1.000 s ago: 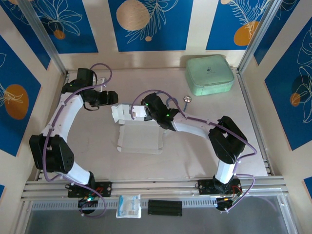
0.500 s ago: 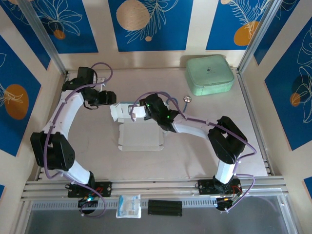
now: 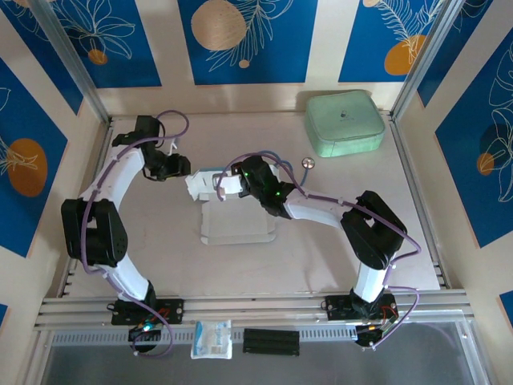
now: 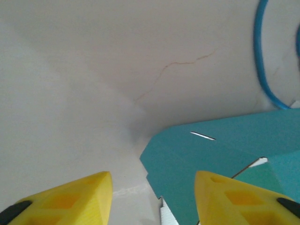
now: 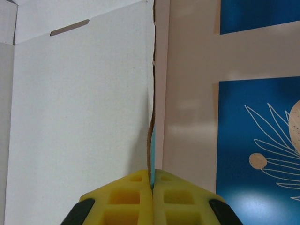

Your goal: Fold the paper box

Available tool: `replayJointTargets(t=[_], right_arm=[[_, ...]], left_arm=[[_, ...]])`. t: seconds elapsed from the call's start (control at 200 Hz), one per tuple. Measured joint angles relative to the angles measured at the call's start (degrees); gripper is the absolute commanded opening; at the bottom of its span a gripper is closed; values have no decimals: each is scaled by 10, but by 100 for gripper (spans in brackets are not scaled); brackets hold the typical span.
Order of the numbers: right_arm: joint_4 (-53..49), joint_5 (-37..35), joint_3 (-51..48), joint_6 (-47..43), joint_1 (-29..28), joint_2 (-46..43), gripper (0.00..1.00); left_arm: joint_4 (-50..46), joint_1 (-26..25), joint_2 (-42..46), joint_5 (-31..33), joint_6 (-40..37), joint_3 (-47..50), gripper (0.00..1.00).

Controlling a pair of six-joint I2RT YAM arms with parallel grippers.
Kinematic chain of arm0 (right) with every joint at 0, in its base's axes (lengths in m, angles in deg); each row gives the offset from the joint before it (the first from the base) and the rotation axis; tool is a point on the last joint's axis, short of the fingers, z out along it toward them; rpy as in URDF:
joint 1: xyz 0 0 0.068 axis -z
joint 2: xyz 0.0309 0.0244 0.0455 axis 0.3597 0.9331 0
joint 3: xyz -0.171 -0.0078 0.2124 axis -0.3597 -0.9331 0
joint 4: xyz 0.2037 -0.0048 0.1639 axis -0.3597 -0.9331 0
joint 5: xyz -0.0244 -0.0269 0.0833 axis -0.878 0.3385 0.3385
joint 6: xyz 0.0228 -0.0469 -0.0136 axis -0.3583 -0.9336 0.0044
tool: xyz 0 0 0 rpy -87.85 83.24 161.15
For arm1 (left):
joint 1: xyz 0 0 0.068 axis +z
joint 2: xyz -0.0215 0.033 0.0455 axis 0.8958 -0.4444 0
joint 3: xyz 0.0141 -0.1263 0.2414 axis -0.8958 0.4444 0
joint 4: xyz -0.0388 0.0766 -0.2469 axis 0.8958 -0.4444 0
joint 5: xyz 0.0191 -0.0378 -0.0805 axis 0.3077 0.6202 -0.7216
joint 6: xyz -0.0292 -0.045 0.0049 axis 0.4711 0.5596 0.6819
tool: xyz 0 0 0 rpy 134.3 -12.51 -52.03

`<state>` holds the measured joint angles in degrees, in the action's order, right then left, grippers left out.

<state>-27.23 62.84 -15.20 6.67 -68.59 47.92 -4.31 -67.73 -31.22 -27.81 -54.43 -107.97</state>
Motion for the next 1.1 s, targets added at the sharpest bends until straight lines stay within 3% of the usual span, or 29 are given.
replayJointTargets(t=[0.325,0.65,1.101], right_arm=[[-10,-12,0,17,2,9,5],[3,-24,-6,12,1,13,6],[148,-56,-66,-72,-11,38,6]], left_arm=[[68,0,15,-106,73,62,42],[134,0,22,-155,126,106,37],[268,2,54,-194,165,206,34]])
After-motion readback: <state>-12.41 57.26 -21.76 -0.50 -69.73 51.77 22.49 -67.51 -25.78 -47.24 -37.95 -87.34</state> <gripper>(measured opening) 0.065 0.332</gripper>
